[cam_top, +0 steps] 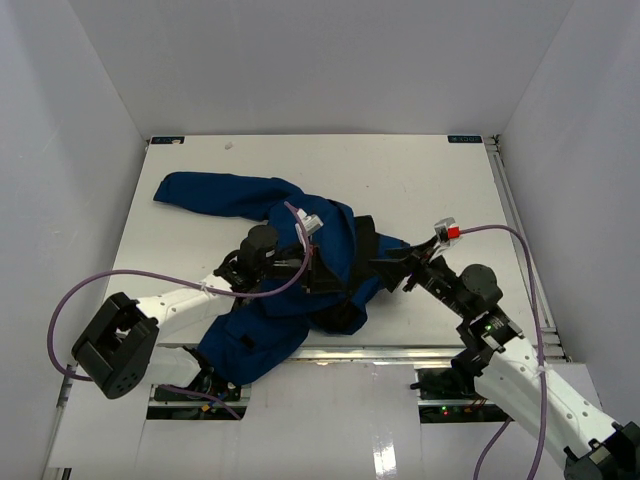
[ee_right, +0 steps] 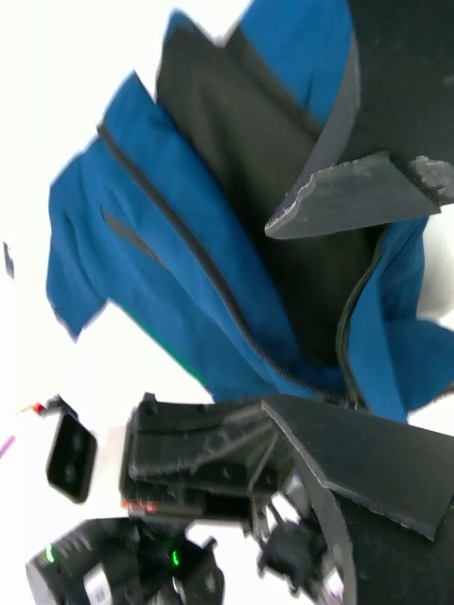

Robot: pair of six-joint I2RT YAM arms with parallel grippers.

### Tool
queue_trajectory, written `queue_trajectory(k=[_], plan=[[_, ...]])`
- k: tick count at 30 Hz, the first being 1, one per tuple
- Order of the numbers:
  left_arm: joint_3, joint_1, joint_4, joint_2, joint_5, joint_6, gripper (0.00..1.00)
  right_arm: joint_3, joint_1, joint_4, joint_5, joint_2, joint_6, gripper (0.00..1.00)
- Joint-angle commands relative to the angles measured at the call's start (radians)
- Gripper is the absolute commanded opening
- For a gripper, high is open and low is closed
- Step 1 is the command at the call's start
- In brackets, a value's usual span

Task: Zip up the jacket

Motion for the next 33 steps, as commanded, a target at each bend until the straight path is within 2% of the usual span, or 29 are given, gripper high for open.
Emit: queue_trajectory(k=[1, 5, 7, 11, 13, 16, 19, 22, 27, 33], plan=[[0.003, 0.049, 0.074, -0.014, 0.052, -0.123, 0.0, 0.196, 0.002, -0.208, 0.183, 0.021, -0.182, 0.75], [0.003, 0.057, 0.074, -0.018, 0.05, -0.126, 0.0, 0.419, 0.042, -0.405, 0.292, 0.166, -0.349, 0.77], [0.002, 0.059, 0.076, -0.015, 0.054, -0.128, 0.0, 0.471, 0.094, -0.442, 0.345, 0.198, -0.428, 0.77], [-0.009, 0.062, 0.096, -0.008, 0.063, -0.133, 0.0, 0.52, 0.332, -0.452, 0.589, 0.218, -0.654, 0.75], [-0.013, 0.064, 0.101, -0.002, 0.071, -0.137, 0.0, 0.568, 0.472, -0.494, 0.808, 0.285, -0.734, 0.75], [-0.018, 0.063, 0.101, -0.005, 0.074, -0.139, 0.0, 0.612, 0.686, -0.579, 0.979, 0.391, -0.784, 0.74], [-0.024, 0.064, 0.096, -0.007, 0.078, -0.137, 0.0, 0.598, 0.88, -0.585, 1.133, 0.402, -0.814, 0.73], [-0.032, 0.064, 0.102, -0.004, 0.085, -0.142, 0.0, 0.582, 1.006, -0.606, 1.164, 0.378, -0.799, 0.69], [-0.037, 0.064, 0.102, -0.005, 0.084, -0.145, 0.0, 0.528, 1.103, -0.617, 1.121, 0.347, -0.821, 0.6], [-0.037, 0.064, 0.099, -0.001, 0.09, -0.147, 0.0, 0.436, 1.167, -0.578, 1.107, 0.352, -0.848, 0.59]])
